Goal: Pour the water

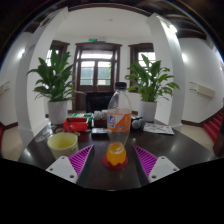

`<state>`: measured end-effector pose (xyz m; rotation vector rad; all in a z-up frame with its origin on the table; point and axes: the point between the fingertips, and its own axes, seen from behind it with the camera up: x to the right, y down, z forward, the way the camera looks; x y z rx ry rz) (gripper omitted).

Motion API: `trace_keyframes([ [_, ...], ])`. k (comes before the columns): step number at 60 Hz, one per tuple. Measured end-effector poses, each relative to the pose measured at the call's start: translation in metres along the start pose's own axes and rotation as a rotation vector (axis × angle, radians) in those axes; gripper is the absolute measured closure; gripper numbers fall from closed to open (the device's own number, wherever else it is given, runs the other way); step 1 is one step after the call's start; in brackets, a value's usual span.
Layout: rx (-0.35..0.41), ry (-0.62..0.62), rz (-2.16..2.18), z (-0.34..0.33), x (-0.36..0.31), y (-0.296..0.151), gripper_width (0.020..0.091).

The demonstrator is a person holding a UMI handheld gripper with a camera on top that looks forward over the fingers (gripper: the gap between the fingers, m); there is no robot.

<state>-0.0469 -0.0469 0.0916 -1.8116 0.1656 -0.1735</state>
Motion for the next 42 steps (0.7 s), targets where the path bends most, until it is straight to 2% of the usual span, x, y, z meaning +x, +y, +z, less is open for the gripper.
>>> trace_keyframes([
  [10,-0.061,-0.059,-0.077,-0.06,-0.01,0.008,0.0344],
  [26,-0.014,-0.141,-0.055,-0.125,-0.036,-0.026,0.0343],
  [42,-0.018,-0.161,-0.09,-0.155,-0.041,-0.036,0.0342],
])
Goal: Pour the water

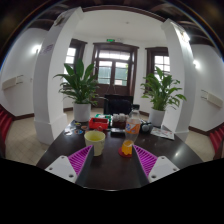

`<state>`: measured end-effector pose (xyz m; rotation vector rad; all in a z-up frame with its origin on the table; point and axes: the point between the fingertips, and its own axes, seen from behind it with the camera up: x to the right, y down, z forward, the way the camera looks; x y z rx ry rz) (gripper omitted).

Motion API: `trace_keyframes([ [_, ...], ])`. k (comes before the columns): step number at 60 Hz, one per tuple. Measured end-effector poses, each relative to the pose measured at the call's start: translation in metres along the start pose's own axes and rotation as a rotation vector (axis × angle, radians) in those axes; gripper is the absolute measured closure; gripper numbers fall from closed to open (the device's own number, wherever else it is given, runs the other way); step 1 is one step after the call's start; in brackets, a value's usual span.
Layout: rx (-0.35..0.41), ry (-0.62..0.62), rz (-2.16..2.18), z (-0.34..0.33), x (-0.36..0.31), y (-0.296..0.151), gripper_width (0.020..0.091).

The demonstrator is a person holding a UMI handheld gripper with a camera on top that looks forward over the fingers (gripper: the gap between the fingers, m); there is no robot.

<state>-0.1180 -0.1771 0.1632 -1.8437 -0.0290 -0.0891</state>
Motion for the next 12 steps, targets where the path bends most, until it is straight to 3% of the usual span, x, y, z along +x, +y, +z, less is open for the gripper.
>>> trace_keyframes([
  [12,0.004,-0.004,0.026,-0.0007,-0.0024,-0.0003,0.0344],
])
